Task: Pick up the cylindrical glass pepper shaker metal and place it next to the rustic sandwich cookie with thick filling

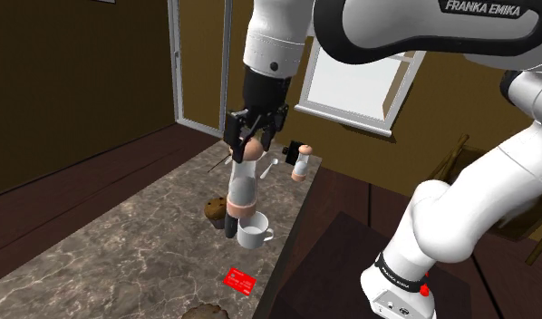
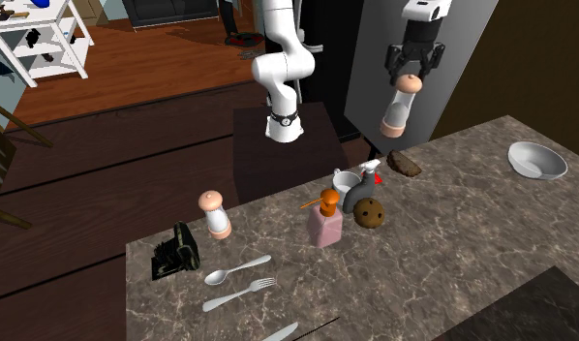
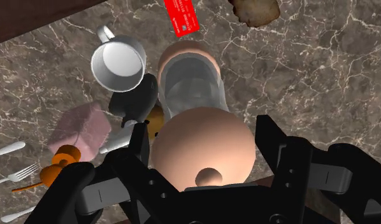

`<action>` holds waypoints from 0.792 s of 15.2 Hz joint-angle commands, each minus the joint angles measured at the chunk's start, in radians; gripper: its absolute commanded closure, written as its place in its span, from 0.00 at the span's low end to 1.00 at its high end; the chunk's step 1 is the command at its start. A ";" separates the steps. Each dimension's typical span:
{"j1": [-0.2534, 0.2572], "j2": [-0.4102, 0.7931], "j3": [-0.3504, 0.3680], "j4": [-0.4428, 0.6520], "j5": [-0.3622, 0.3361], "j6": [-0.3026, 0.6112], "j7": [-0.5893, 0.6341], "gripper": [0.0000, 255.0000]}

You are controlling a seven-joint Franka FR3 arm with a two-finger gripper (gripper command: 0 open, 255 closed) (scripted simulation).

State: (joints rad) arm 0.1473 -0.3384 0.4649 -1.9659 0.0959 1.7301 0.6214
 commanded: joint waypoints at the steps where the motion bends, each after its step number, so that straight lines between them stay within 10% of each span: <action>1: 0.011 0.037 0.045 0.043 -0.008 -0.006 0.061 1.00; 12: 0.104 0.385 0.281 0.374 -0.205 -0.062 0.424 1.00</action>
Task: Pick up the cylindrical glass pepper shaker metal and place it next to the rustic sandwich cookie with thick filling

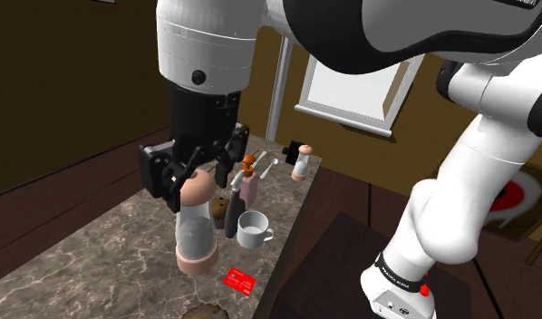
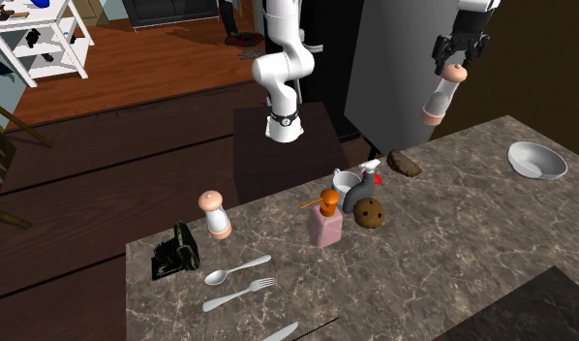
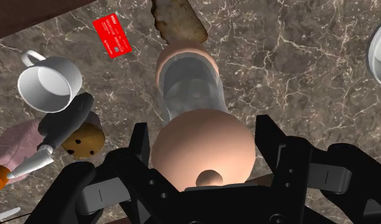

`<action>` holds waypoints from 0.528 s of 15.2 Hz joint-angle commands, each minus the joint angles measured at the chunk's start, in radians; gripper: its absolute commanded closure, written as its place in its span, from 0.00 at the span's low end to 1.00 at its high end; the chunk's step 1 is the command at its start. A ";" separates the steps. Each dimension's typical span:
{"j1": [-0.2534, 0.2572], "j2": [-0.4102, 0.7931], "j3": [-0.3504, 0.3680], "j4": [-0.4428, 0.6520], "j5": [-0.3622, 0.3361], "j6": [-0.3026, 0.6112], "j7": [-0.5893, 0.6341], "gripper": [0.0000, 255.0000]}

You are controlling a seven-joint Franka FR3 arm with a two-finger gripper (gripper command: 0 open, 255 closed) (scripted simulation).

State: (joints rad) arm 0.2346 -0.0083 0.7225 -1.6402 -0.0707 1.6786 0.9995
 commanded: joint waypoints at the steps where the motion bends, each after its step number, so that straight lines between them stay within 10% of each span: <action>1: 0.038 0.099 0.039 0.090 -0.071 -0.023 0.081 1.00; 8: 0.255 0.383 0.064 0.390 -0.276 -0.131 0.265 1.00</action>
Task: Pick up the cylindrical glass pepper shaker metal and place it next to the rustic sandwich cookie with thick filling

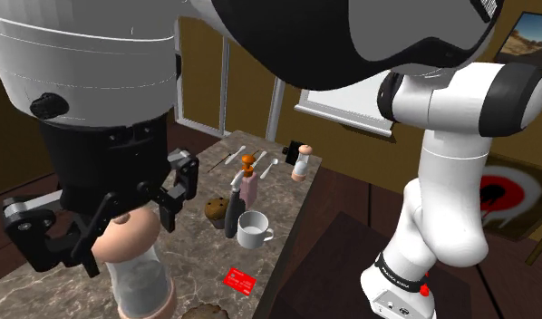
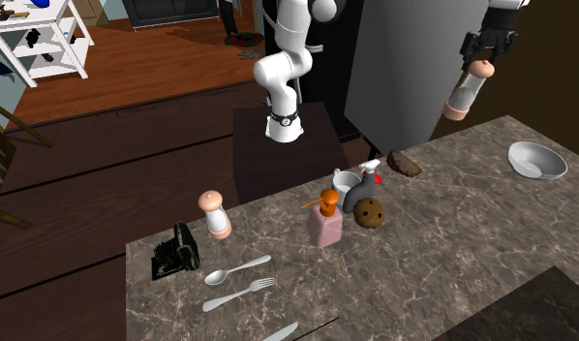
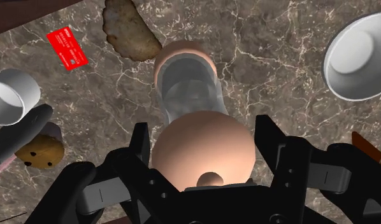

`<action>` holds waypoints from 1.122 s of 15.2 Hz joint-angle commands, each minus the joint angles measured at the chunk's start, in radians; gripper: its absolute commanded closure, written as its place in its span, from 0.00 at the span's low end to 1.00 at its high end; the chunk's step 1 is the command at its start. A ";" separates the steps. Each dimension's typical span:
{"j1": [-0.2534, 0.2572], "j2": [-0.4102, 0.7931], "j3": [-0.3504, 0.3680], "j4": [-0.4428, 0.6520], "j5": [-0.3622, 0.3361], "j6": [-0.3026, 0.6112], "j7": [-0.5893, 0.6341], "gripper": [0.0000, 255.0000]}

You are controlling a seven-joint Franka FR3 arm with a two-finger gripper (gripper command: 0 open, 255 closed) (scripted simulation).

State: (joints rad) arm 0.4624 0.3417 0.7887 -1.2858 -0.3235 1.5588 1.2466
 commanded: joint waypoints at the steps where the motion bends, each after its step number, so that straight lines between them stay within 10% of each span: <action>1: 0.022 0.028 -0.004 0.014 -0.019 0.005 0.018 1.00; 17: -0.038 -0.005 -0.006 -0.248 -0.003 0.236 0.038 1.00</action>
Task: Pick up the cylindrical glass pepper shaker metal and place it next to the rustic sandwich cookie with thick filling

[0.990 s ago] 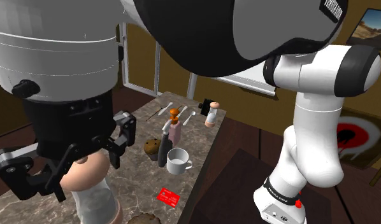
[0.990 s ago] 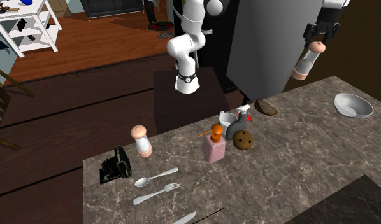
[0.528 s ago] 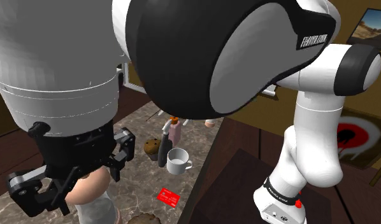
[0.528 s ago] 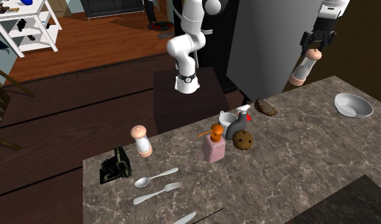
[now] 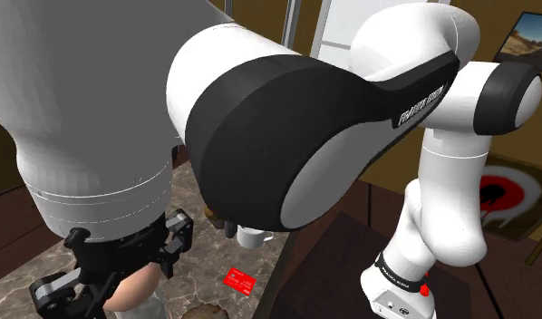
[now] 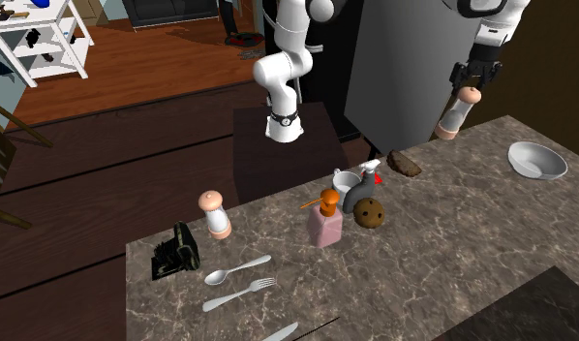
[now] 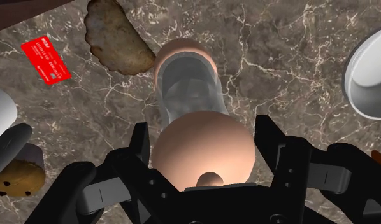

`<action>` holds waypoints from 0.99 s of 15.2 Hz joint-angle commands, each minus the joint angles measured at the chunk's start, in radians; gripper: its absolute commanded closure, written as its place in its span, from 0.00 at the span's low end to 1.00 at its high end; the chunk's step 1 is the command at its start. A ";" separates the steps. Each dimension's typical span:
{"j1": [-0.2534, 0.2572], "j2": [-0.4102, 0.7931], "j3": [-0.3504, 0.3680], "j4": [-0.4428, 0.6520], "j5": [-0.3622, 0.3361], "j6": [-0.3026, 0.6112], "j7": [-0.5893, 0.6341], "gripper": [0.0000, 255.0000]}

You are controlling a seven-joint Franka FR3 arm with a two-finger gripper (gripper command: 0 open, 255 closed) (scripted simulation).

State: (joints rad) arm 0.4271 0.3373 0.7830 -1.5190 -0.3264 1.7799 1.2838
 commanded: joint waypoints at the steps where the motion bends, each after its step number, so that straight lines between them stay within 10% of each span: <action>1: -0.005 0.000 -0.001 -0.028 -0.001 0.028 0.003 1.00; 15: -0.010 0.035 -0.020 -0.175 -0.041 0.196 0.042 1.00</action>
State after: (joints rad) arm 0.4169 0.3674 0.7651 -1.6860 -0.3627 1.9643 1.3231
